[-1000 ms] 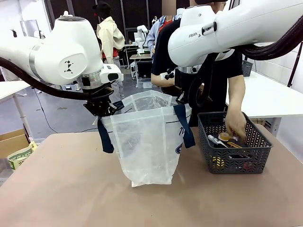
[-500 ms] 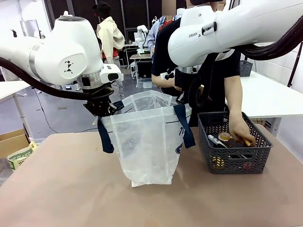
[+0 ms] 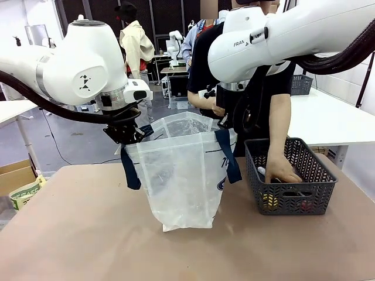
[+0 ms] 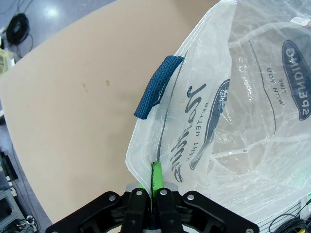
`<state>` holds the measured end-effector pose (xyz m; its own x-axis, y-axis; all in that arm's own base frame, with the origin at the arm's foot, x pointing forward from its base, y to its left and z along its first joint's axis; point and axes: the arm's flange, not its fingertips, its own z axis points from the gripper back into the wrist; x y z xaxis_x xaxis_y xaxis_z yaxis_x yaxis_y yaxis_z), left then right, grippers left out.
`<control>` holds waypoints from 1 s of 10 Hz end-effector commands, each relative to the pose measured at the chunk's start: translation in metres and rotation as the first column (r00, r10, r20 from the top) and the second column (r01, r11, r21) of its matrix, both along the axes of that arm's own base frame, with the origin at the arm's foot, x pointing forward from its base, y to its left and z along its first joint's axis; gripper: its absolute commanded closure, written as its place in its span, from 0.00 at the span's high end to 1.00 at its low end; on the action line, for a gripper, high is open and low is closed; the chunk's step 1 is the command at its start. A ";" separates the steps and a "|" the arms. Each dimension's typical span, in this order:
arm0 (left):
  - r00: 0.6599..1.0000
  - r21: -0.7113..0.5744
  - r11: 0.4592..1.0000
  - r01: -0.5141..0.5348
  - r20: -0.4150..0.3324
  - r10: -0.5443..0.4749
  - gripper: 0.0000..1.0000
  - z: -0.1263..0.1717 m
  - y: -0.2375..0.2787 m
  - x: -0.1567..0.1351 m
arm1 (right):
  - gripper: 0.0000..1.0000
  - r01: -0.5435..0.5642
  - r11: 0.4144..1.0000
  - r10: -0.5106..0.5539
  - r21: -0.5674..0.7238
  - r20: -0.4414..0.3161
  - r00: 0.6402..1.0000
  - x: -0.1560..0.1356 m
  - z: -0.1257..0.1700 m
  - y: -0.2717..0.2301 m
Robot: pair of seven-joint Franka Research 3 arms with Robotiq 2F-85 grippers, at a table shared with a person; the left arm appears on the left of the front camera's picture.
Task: Transfer purchased items from the store into the shopping bag.
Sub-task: Move the Reusable shopping bag to the right side of the table.
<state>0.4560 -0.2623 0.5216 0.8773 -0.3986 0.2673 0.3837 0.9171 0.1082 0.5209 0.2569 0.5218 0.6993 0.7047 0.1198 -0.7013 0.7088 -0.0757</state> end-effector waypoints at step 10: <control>1.000 0.039 0.999 0.002 0.016 -0.003 0.00 -0.004 0.016 0.018 | 0.00 0.038 0.999 -0.038 0.006 0.012 0.999 -0.005 -0.001 -0.021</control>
